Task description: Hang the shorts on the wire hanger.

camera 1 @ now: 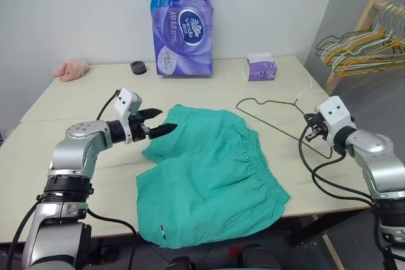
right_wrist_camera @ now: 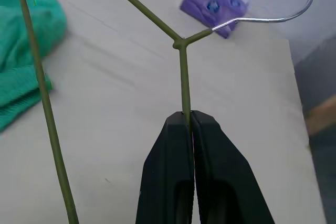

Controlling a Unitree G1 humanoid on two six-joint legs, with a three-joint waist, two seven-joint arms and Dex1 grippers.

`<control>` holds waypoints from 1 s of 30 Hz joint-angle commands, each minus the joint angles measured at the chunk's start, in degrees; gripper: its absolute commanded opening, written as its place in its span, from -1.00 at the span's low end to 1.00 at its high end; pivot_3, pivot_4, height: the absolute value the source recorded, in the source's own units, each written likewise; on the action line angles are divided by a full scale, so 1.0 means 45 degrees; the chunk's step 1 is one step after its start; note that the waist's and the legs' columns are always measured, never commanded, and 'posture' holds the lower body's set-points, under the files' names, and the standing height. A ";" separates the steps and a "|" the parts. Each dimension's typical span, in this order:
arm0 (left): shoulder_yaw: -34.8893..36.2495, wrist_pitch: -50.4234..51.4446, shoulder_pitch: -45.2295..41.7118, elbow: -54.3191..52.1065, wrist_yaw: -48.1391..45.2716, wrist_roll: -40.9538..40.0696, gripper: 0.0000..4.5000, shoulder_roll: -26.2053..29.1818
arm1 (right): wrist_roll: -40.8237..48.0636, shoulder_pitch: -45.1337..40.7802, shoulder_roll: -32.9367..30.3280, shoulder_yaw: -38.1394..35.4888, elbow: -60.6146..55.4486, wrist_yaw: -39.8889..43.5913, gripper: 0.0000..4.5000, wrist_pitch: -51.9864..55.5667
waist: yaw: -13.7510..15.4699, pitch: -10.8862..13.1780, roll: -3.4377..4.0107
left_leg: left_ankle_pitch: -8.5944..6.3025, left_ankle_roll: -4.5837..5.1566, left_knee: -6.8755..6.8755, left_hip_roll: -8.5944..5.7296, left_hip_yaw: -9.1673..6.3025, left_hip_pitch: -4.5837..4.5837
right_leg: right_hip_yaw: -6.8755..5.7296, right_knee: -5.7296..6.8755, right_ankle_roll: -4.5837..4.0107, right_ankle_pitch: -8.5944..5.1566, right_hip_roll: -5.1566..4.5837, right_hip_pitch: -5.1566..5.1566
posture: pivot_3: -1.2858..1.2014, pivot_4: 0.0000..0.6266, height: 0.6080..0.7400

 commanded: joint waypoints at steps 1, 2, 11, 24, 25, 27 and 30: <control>-0.0264 0.1069 0.0175 -0.1181 -0.1304 -0.0715 1.00 0.0594 | -0.0929 -0.0090 -0.0530 0.0662 -0.0697 0.0768 -0.98 -0.3285 | -0.0056 0.0001 0.0001 | 0.0000 0.0000 0.0000 0.0001 0.0001 0.0001 | 0.0000 0.0001 0.0000 0.0000 0.0001 0.0000 | -0.10 -0.96 1.00; -0.0448 0.1425 0.0285 -0.1465 -0.1666 -0.0864 1.00 0.0725 | -0.1040 -0.0137 -0.0575 0.0902 -0.0751 0.1015 -0.98 -0.3961 | -0.0069 0.0001 0.0002 | 0.0000 -0.0001 -0.0005 0.0002 0.0000 0.0002 | 0.0002 -0.0001 0.0001 0.0000 0.0001 -0.0001 | -0.10 -0.96 1.00; -0.2226 0.1294 0.0594 -0.2258 -0.2599 -0.0127 1.00 0.0688 | -0.1882 -0.1354 -0.0003 0.2679 -0.0947 0.2287 -0.98 -0.7186 | -0.0146 0.0001 0.0002 | 0.0001 -0.0002 -0.0005 0.0004 -0.0006 0.0004 | -0.0005 -0.0001 0.0000 -0.0001 0.0005 0.0005 | -0.10 -0.95 1.00; -0.3172 0.0793 0.0710 -0.2208 -0.2496 0.0498 0.74 0.0046 | -0.1845 -0.1736 0.0574 0.2747 -0.1153 0.2754 -1.00 -0.7134 | -0.0127 0.0001 0.0001 | 0.0001 -0.0001 0.0001 0.0001 -0.0021 0.0003 | -0.0003 0.0000 -0.0002 -0.0001 0.0005 0.0008 | -0.10 -0.94 1.00; -0.3180 0.0799 0.0719 -0.2216 -0.2561 0.0499 0.63 0.0045 | -0.1833 -0.1711 0.0588 0.2734 -0.1192 0.2755 -1.00 -0.7111 | -0.0136 0.0001 0.0002 | 0.0001 -0.0001 0.0000 0.0002 -0.0021 0.0003 | -0.0002 0.0000 -0.0002 -0.0002 0.0005 0.0006 | -0.10 -0.94 1.00; -0.3306 0.0772 0.0871 -0.2400 -0.2806 0.0506 0.37 0.0113 | -0.1794 -0.1648 0.0625 0.2711 -0.1286 0.2745 -1.00 -0.7035 | -0.0146 0.0001 0.0002 | 0.0001 -0.0001 -0.0002 0.0004 -0.0022 0.0004 | -0.0003 0.0002 -0.0002 -0.0001 0.0007 0.0004 | -0.10 -0.94 1.00; -0.3369 0.0736 0.1051 -0.2582 -0.2890 0.0533 -0.03 0.0108 | -0.1780 -0.1579 0.0647 0.2695 -0.1397 0.2740 -1.00 -0.6988 | -0.0138 0.0001 0.0002 | 0.0001 -0.0001 -0.0001 0.0002 -0.0020 0.0004 | 0.0001 0.0003 -0.0002 -0.0001 0.0005 0.0005 | -0.10 -0.94 1.00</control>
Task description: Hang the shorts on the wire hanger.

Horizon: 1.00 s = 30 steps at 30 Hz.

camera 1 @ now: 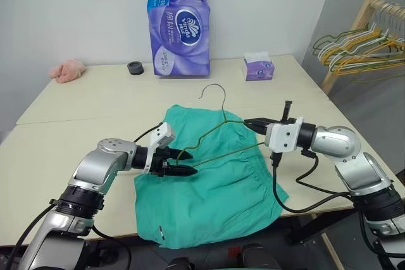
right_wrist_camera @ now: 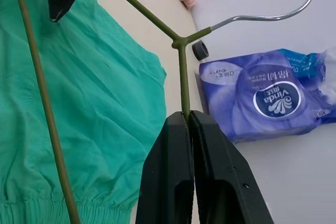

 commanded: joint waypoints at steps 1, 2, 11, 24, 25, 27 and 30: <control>-0.0066 -0.0224 -0.0036 -0.0431 -0.0145 0.0059 -0.18 0.0066 | 0.0070 -0.0066 0.0061 -0.0252 -0.0550 0.0025 -1.00 0.0022 | 0.0008 0.0000 0.0000 | 0.0000 0.0000 0.0000 0.0000 -0.0002 0.0000 | -0.0001 0.0000 0.0000 0.0000 0.0000 0.0000 | -0.10 -0.94 1.00; -0.0041 -0.0220 -0.0017 -0.0438 -0.0135 0.0059 -0.31 0.0042 | 0.0066 -0.0065 0.0075 -0.0243 -0.0560 0.0022 -1.00 0.0015 | 0.0008 0.0000 0.0000 | 0.0000 0.0000 0.0000 0.0000 -0.0003 0.0000 | -0.0002 0.0000 0.0000 0.0000 0.0000 0.0000 | -0.10 -0.94 1.00; 0.0202 -0.0150 0.0259 -0.0584 0.0073 0.0006 -0.98 0.0063 | 0.0388 0.0383 -0.0387 -0.0001 -0.0857 0.1047 -1.00 0.0139 | 0.0018 0.0000 0.0000 | 0.0000 0.0000 0.0000 0.0000 -0.0006 -0.0001 | -0.0004 -0.0001 0.0000 0.0000 0.0000 0.0001 | -0.10 -0.94 1.00; -0.0229 -0.1403 0.0621 -0.1059 0.0050 0.0999 -1.00 0.0691 | 0.2248 0.0803 -0.3078 -0.1736 -0.0759 0.3320 0.57 0.3868 | 0.0102 0.0008 0.0007 | -0.0001 0.0003 0.0000 -0.0001 0.0001 0.0003 | 0.0001 -0.0006 0.0000 0.0000 -0.0005 0.0007 | -0.11 -0.92 1.00; -0.0401 -0.1697 0.0679 -0.1237 -0.0093 0.1208 -1.00 0.0827 | 0.2428 0.0751 -0.3136 -0.1779 -0.0869 0.3404 0.57 0.4550 | 0.0102 0.0008 0.0007 | -0.0002 0.0003 -0.0001 0.0003 0.0003 0.0003 | 0.0000 -0.0007 0.0000 0.0000 -0.0002 0.0007 | -0.11 -0.92 1.00; -0.0641 -0.2125 0.0746 -0.1465 -0.0291 0.1506 -1.00 0.1019 | 0.2662 0.0649 -0.3192 -0.1785 -0.1106 0.3506 0.57 0.5722 | 0.0110 0.0012 0.0016 | -0.0002 0.0003 -0.0003 0.0007 0.0006 0.0002 | 0.0005 -0.0012 0.0000 0.0000 0.0000 0.0008 | -0.11 -0.92 1.00; -0.0859 -0.2502 0.0618 -0.1726 -0.0420 0.1764 -1.00 0.1053 | 0.3103 0.0505 -0.3420 -0.1325 -0.1714 0.4193 0.57 0.7738 | 0.0117 0.0027 0.0037 | -0.0002 0.0003 -0.0002 0.0005 0.0013 0.0001 | 0.0011 -0.0010 0.0000 -0.0001 -0.0003 0.0006 | -0.11 -0.92 1.00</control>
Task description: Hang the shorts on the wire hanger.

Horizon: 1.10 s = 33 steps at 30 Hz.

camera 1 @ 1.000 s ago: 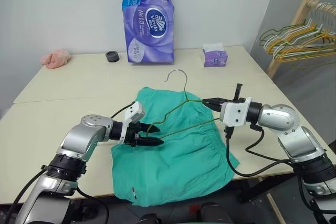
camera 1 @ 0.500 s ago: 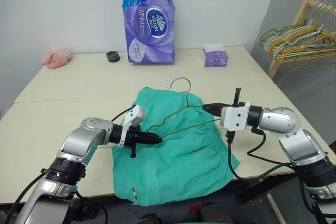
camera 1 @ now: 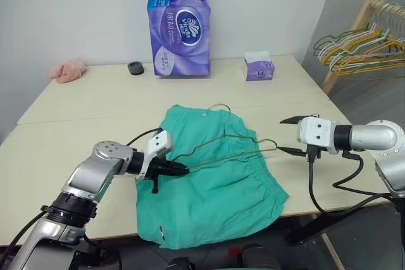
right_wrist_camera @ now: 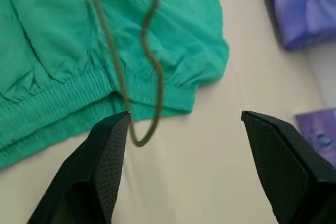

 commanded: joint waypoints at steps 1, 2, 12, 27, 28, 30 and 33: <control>-0.0134 -0.0540 -0.0293 -0.0627 -0.0201 0.0248 -1.00 0.0155 | 0.0657 -0.0432 -0.0422 0.0434 -0.1128 0.0953 0.57 0.2409 | -0.0003 0.0006 0.0010 | 0.0000 0.0000 0.0000 0.0000 0.0001 -0.0001 | -0.0002 -0.0001 0.0000 0.0000 0.0000 0.0000 | -0.11 -0.92 1.00; -0.0168 -0.0549 -0.0387 -0.0768 -0.0199 0.0262 -1.00 0.0083 | 0.0595 -0.0537 -0.0405 0.0731 -0.1249 0.1100 0.57 0.2831 | -0.0003 0.0007 0.0011 | 0.0000 0.0000 0.0000 0.0000 -0.0001 0.0000 | -0.0002 -0.0001 0.0000 0.0000 0.0001 0.0000 | -0.11 -0.92 1.00; -0.0276 -0.0657 -0.0468 -0.1114 -0.0160 0.0568 -1.00 0.0067 | 0.1437 -0.1057 -0.1754 0.1405 -0.2019 0.3399 0.57 0.4746 | 0.0128 0.0014 0.0020 | -0.0004 0.0007 0.0007 -0.0001 0.0002 -0.0003 | -0.0004 -0.0009 0.0007 -0.0003 -0.0007 0.0001 | -0.10 -0.93 1.00; -0.0192 -0.0954 -0.0373 -0.0899 0.0422 0.0684 -1.00 -0.0111 | 0.1843 0.0476 -0.1756 0.0179 -0.2392 0.2023 0.99 0.5099 | 0.0193 0.0015 0.0019 | -0.0006 0.0010 0.0007 0.0007 0.0010 -0.0004 | -0.0012 -0.0007 0.0013 -0.0006 -0.0007 0.0006 | -0.11 -0.95 1.00; -0.0219 -0.0976 -0.0375 -0.0908 0.0428 0.0688 -1.00 -0.0114 | 0.1731 0.0412 -0.1711 0.0284 -0.2358 0.1868 0.99 0.5242 | 0.0193 0.0015 0.0019 | -0.0006 0.0010 0.0009 0.0007 0.0011 -0.0004 | -0.0008 -0.0007 0.0013 -0.0006 -0.0007 0.0005 | -0.11 -0.95 1.00; -0.0270 -0.0997 -0.0388 -0.0905 0.0438 0.0703 -1.00 -0.0134 | 0.1548 0.0257 -0.1564 0.0593 -0.2322 0.1667 0.99 0.5350 | 0.0187 0.0015 0.0019 | -0.0006 0.0010 0.0009 0.0005 0.0014 -0.0003 | -0.0010 -0.0007 0.0013 -0.0007 -0.0007 0.0005 | -0.11 -0.95 1.00; -0.0378 -0.1024 -0.0395 -0.0950 0.0413 0.0719 -1.00 -0.0205 | 0.1181 -0.0160 -0.0980 0.1423 -0.2212 0.1269 0.99 0.5614 | 0.0166 0.0015 0.0018 | -0.0006 0.0010 0.0007 0.0004 0.0015 -0.0002 | -0.0017 -0.0008 0.0013 -0.0007 -0.0003 0.0006 | -0.12 -0.95 1.00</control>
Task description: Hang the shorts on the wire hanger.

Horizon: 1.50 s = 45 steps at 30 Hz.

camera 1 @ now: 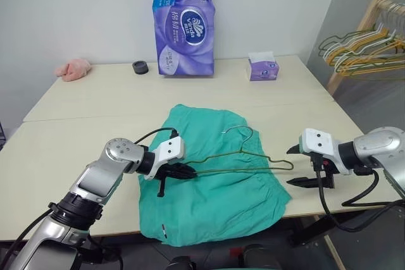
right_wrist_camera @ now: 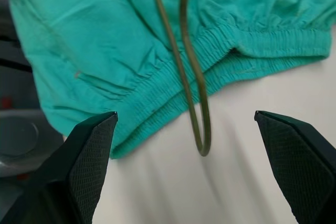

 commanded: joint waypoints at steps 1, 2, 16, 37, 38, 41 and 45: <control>0.0111 -0.0207 -0.0223 -0.0191 -0.0026 -0.0012 -1.00 -0.0060 | -0.0446 -0.0649 0.0487 0.0838 -0.0059 -0.0332 0.99 0.0209 | -0.0016 0.0000 -0.0001 | 0.0000 0.0000 0.0000 -0.0001 0.0001 0.0000 | -0.0001 0.0000 0.0000 0.0000 0.0001 0.0000 | -0.12 -0.95 1.00; 0.0090 -0.0211 -0.0244 -0.0194 -0.0035 -0.0007 -1.00 -0.0078 | -0.0526 -0.0786 0.0573 0.1070 -0.0033 -0.0306 0.99 0.0240 | -0.0022 0.0000 0.0001 | 0.0000 0.0000 0.0000 -0.0002 0.0001 0.0000 | 0.0002 0.0000 0.0000 0.0000 0.0000 -0.0001 | -0.11 -0.96 1.00; 0.0145 -0.0051 -0.0125 -0.0434 0.0038 -0.0124 -1.00 -0.0158 | -0.1468 -0.1864 0.1285 0.2692 0.0994 -0.0080 -0.04 0.0094 | -0.0011 0.0000 0.0000 | 0.0000 0.0000 0.0003 -0.0002 -0.0018 -0.0002 | 0.0002 0.0001 0.0000 0.0000 -0.0004 -0.0003 | -0.10 -0.95 1.00; 0.4132 -0.0297 -0.0768 0.2659 0.3089 -0.1358 0.21 -0.0915 | 0.0860 0.1321 0.0911 -0.1359 0.0378 -0.1180 -1.00 0.3345 | 0.0013 -0.0001 -0.0005 | 0.0000 0.0000 0.0005 0.0001 -0.0032 -0.0003 | 0.0000 0.0006 0.0000 0.0000 -0.0011 -0.0006 | -0.12 -0.93 1.00; 0.4598 0.0070 -0.0800 0.2857 0.3203 -0.1697 0.21 -0.0871 | 0.1268 0.1874 0.1039 -0.2201 0.0209 -0.1385 -1.00 0.3926 | 0.0006 -0.0001 -0.0006 | 0.0000 0.0000 0.0005 0.0000 -0.0031 -0.0003 | -0.0002 0.0005 0.0000 0.0000 -0.0010 -0.0007 | -0.12 -0.93 1.00; 0.5161 0.0905 -0.0609 0.2726 0.2907 -0.2414 0.21 -0.0756 | 0.2246 0.3172 0.1464 -0.4255 -0.0380 -0.2019 -1.00 0.5400 | -0.0006 -0.0001 -0.0005 | 0.0000 0.0000 0.0005 -0.0001 -0.0027 -0.0005 | 0.0003 0.0011 0.0000 0.0000 -0.0011 -0.0006 | -0.13 -0.92 1.00; 0.4734 0.1348 -0.0037 0.1939 0.1929 -0.2661 0.21 -0.0325 | 0.3044 0.5006 0.1490 -0.6320 -0.1131 -0.2251 -1.00 0.6376 | 0.0032 -0.0001 -0.0004 | 0.0000 0.0000 0.0005 -0.0005 -0.0016 0.0000 | 0.0003 0.0011 0.0001 0.0000 -0.0011 0.0006 | -0.14 -0.90 1.00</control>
